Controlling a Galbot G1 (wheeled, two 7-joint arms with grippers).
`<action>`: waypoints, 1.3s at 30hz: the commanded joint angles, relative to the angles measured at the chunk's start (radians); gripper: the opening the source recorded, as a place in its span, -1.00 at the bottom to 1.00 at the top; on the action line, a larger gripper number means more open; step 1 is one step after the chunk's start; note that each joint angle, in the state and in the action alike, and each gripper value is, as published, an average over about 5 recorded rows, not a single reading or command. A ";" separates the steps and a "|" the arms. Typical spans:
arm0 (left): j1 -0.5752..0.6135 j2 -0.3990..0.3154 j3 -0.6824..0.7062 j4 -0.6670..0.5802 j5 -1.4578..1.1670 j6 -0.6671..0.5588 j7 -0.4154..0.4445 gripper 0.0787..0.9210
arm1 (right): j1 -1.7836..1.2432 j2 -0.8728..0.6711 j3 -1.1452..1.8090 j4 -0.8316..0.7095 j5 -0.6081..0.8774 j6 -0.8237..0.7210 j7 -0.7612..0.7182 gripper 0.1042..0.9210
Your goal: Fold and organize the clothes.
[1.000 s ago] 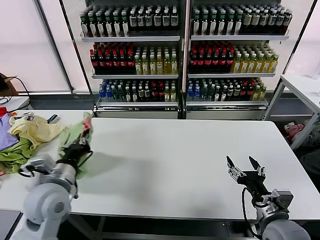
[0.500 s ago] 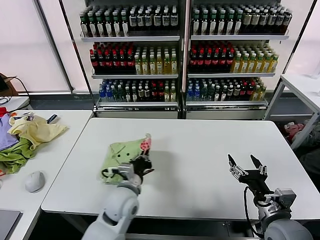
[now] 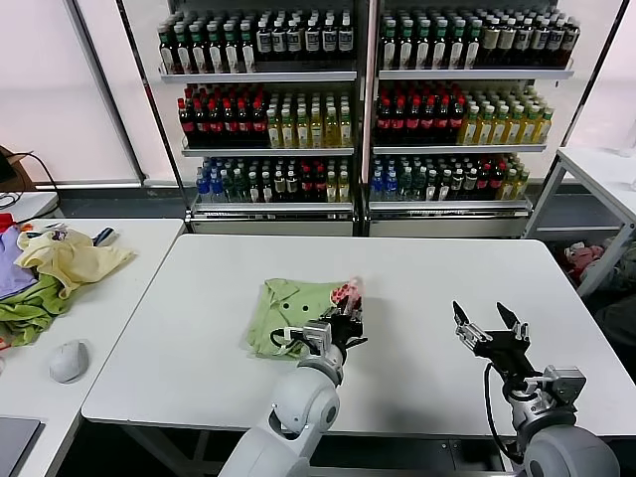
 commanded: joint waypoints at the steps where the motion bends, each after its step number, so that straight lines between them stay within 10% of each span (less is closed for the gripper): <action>1: 0.086 0.024 -0.015 -0.143 -0.144 -0.143 0.046 -0.21 | 0.076 0.016 -0.126 -0.030 -0.044 -0.004 0.021 0.76; 15: 0.365 0.212 -0.308 -0.355 0.048 -0.254 0.003 0.71 | 0.345 0.236 -0.540 -0.399 -0.241 -0.058 0.150 0.76; 29: 0.477 0.207 -0.309 -0.393 0.128 -0.299 -0.013 0.77 | 0.434 0.370 -0.576 -0.620 -0.310 -0.083 0.244 0.74; 39: 0.483 0.203 -0.290 -0.401 0.133 -0.292 -0.014 0.77 | 0.415 0.342 -0.541 -0.591 -0.271 -0.105 0.232 0.12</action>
